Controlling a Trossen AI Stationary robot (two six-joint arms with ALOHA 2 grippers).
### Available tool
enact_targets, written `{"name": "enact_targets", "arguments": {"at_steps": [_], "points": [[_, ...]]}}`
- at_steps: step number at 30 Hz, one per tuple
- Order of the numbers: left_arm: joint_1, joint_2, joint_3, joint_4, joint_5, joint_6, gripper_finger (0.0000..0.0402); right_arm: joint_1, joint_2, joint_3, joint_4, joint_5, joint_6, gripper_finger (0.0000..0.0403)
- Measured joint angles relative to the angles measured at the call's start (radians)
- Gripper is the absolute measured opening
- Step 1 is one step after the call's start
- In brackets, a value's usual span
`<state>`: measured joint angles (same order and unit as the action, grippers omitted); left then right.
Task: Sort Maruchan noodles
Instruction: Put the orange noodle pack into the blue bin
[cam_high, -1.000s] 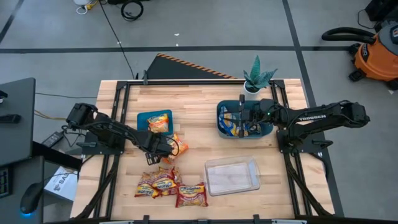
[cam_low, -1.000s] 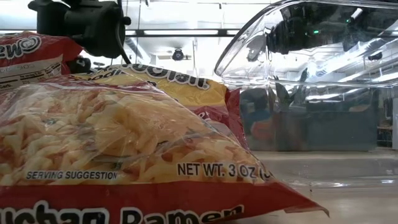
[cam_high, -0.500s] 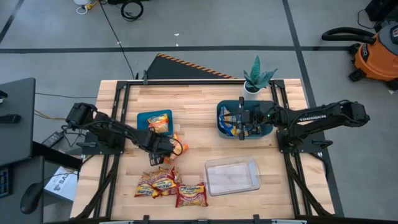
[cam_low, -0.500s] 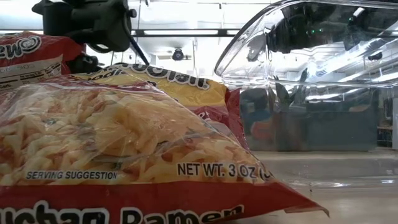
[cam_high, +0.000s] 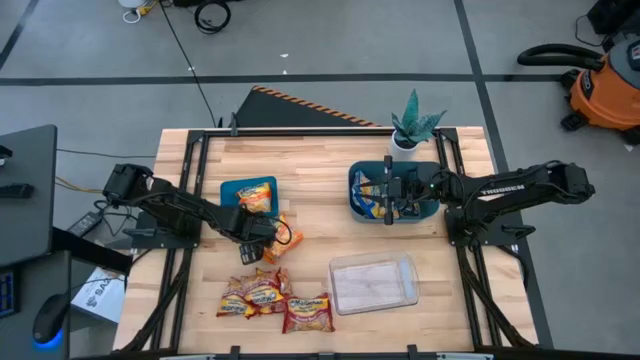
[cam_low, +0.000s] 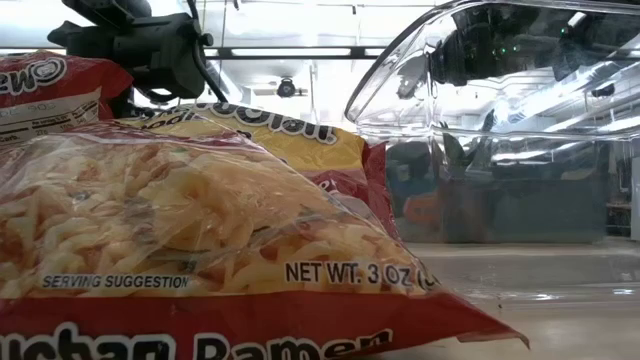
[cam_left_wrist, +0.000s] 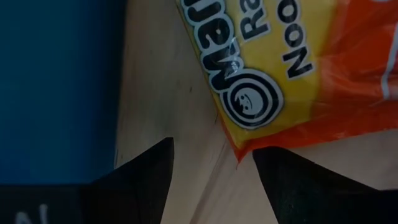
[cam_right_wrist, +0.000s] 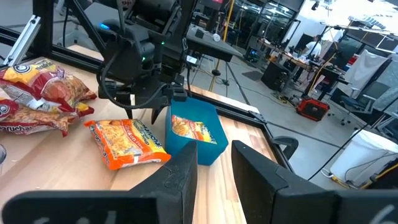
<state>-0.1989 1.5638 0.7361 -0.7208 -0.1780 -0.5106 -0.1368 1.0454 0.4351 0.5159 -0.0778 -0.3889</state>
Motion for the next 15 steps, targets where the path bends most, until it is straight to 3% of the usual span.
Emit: {"name": "enact_targets", "arguments": {"at_steps": [8,15], "points": [[0.013,0.001,0.009,0.012,0.012,0.023,0.0218,0.0,0.0,0.0,0.0,0.005,0.002,0.0105],[0.011,0.002,0.01,0.031,0.022,0.03,0.0113,0.0,0.0,0.0,-0.001,0.005,0.003,0.0105]]}}
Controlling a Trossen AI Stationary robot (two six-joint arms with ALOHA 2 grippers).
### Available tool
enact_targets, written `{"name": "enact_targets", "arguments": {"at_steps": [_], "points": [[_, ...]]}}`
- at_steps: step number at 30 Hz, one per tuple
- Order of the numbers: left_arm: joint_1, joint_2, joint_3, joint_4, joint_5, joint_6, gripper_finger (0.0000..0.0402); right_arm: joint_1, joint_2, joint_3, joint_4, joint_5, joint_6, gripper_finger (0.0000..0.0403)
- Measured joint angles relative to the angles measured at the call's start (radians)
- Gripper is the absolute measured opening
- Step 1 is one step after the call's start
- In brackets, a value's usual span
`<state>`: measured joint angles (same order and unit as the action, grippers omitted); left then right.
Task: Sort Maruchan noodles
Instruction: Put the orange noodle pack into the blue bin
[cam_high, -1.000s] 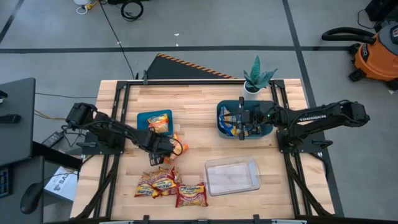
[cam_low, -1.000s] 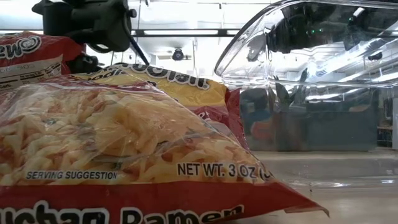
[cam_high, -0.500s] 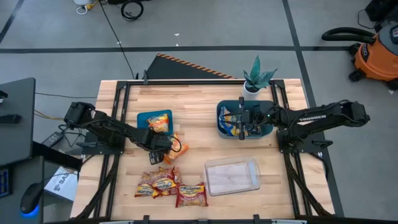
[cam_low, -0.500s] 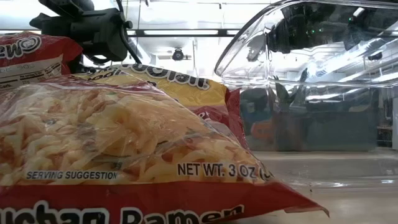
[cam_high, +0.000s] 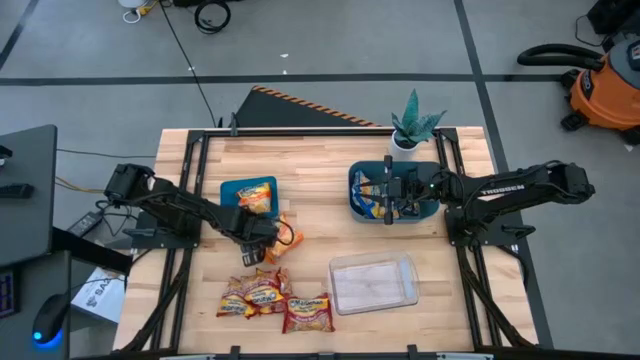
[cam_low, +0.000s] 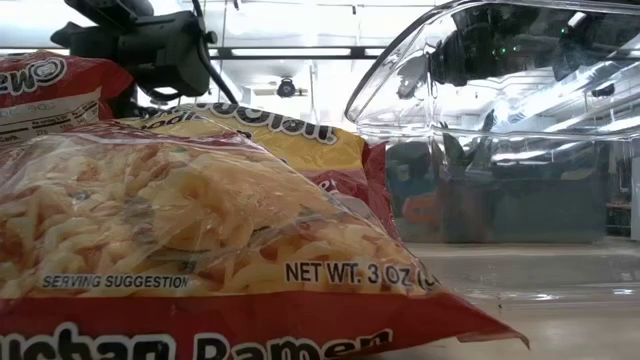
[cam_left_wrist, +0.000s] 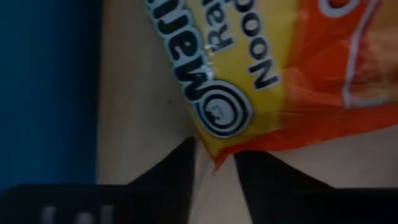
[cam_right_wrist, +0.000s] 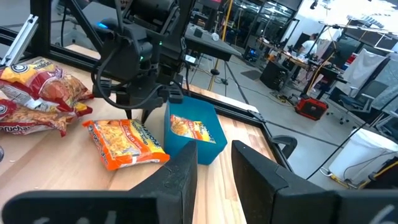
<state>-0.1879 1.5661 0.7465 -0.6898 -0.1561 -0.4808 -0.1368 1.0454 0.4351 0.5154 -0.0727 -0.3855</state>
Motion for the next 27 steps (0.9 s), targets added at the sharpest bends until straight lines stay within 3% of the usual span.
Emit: {"name": "enact_targets", "arguments": {"at_steps": [6,15,27], "points": [[0.0,0.007,0.04,-0.061,-0.054,0.019,0.001,0.0,0.0,0.0,0.0,0.0,0.0,0.0105],[0.0,0.004,0.258,-0.271,-0.173,0.125,0.0004,0.0,0.0,0.0,-0.003,0.0,0.0,0.0105],[-0.011,0.002,0.524,-0.549,-0.454,0.159,0.0004,0.0,0.0,0.0,-0.019,0.0,-0.004,0.0105]]}}
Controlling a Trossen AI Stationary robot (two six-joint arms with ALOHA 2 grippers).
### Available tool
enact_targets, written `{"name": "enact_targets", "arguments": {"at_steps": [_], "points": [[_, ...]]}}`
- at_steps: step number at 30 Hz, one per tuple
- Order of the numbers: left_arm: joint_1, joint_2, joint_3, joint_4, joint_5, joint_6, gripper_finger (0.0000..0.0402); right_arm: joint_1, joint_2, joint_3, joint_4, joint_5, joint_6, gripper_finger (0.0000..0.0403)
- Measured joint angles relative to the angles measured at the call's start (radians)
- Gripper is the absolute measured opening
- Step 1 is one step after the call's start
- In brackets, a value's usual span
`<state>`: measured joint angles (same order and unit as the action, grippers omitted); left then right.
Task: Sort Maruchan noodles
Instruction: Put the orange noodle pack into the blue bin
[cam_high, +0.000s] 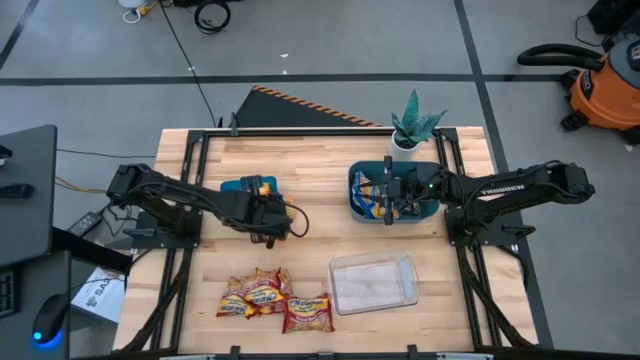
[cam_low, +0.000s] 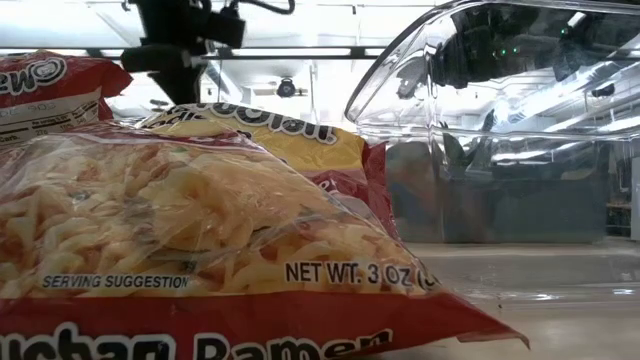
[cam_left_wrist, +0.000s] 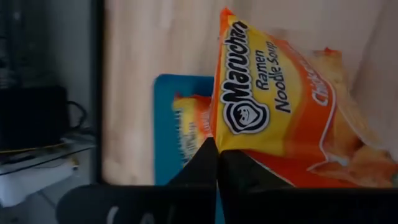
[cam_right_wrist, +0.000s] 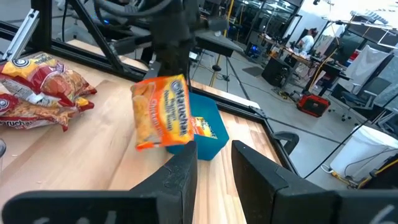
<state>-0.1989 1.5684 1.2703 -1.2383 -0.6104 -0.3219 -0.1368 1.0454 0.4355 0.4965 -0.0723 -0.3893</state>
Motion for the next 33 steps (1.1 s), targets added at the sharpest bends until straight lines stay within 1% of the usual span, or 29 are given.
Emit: {"name": "enact_targets", "arguments": {"at_steps": [3,7,11,13,15,17,20,23,25,27,29,33], "points": [[0.006,-0.003,0.029,-0.043,-0.052,-0.02,0.0004,0.0,0.0,0.0,0.0,0.0,-0.001,0.0105],[0.008,-0.044,0.043,-0.101,-0.103,-0.059,0.0004,0.0,0.0,0.0,0.0,0.0,-0.001,0.0105],[0.02,-0.116,0.045,-0.192,-0.172,-0.146,0.0004,0.0,0.0,0.0,-0.002,0.0,0.0,0.0105],[0.041,-0.159,0.044,-0.234,-0.18,-0.193,0.0004,0.0,0.0,0.0,-0.002,0.0,0.002,0.0105],[0.064,-0.208,0.014,-0.238,-0.177,-0.206,0.0004,0.0,0.0,0.0,-0.003,0.0,0.004,0.0105],[0.089,-0.258,-0.046,-0.214,-0.171,-0.21,0.0004,0.0,0.0,0.0,-0.002,0.0,0.004,0.0105],[0.12,-0.344,-0.182,-0.099,-0.156,-0.165,0.0004,0.0,0.0,0.0,0.001,0.0,0.005,0.0105],[0.154,-0.416,-0.322,0.049,-0.103,-0.087,0.0004,0.0,0.0,0.0,0.003,0.0,0.004,0.0105],[0.183,-0.452,-0.388,0.121,-0.063,-0.059,0.0004,0.0,0.0,0.0,0.005,0.0,0.004,0.0105],[0.211,-0.481,-0.44,0.174,-0.033,-0.036,0.0004,0.0,0.0,0.0,0.005,0.0,0.004,0.0105],[0.24,-0.5,-0.474,0.192,-0.008,-0.015,0.0004,0.0,0.0,0.0,0.006,0.0,0.004,0.0105],[0.287,-0.51,-0.498,0.208,0.053,0.02,0.0004,0.0,0.0,0.0,0.004,0.0,0.004,0.0105]]}}
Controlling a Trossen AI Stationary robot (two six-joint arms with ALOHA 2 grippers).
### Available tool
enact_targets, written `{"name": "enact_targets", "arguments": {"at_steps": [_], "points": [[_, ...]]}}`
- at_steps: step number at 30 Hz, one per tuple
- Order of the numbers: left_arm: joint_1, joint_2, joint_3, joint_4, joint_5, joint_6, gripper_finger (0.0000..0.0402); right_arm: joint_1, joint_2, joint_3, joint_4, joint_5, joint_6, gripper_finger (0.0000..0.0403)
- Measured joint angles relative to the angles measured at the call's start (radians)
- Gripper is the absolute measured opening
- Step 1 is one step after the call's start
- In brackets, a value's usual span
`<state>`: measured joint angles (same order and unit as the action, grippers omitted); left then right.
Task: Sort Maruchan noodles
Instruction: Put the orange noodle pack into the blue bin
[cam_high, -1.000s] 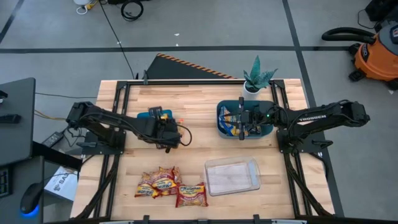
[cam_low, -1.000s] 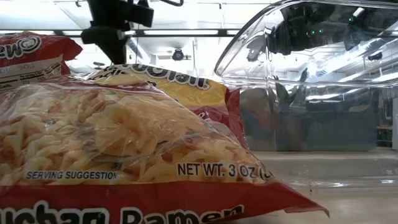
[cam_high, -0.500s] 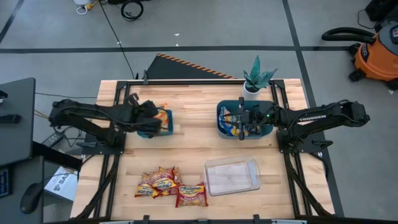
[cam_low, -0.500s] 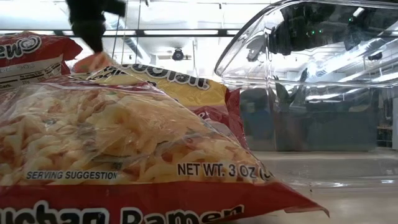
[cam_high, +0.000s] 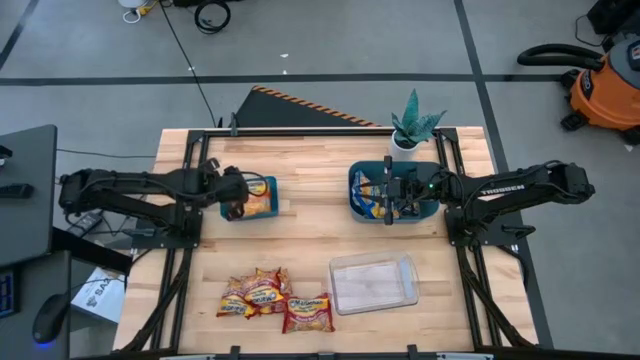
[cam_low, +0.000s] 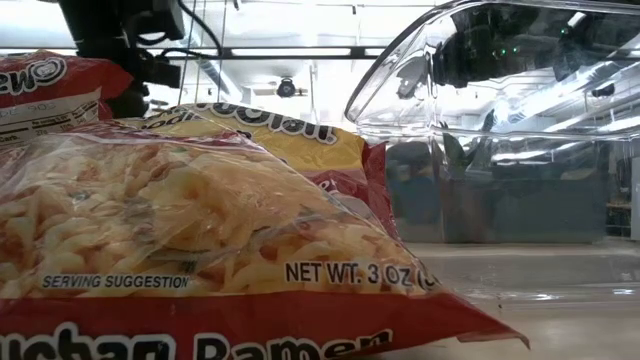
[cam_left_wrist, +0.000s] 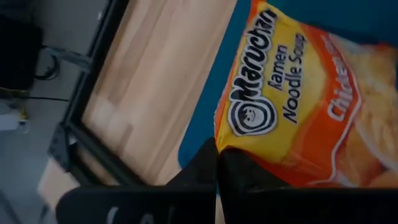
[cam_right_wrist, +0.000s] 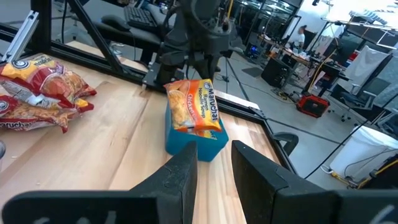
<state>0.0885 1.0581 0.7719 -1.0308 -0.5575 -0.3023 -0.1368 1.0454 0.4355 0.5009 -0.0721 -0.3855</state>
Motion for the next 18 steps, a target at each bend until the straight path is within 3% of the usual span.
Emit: {"name": "enact_targets", "arguments": {"at_steps": [5,10,14,18], "points": [[0.019,0.009,-0.001,0.006,0.021,0.022,0.0024,0.0,0.0,0.0,-0.001,0.0,0.0,0.0105],[0.062,0.009,0.016,-0.047,0.033,-0.021,0.0089,0.0,0.0,0.0,-0.001,0.0,0.0,0.0105],[0.134,0.009,0.08,-0.145,0.135,-0.04,0.0148,0.0,0.0,0.0,-0.003,0.0,-0.007,0.0105],[0.19,0.008,0.154,-0.201,0.191,-0.126,0.0171,0.0,0.0,0.0,-0.007,0.0,-0.008,0.0105]]}}
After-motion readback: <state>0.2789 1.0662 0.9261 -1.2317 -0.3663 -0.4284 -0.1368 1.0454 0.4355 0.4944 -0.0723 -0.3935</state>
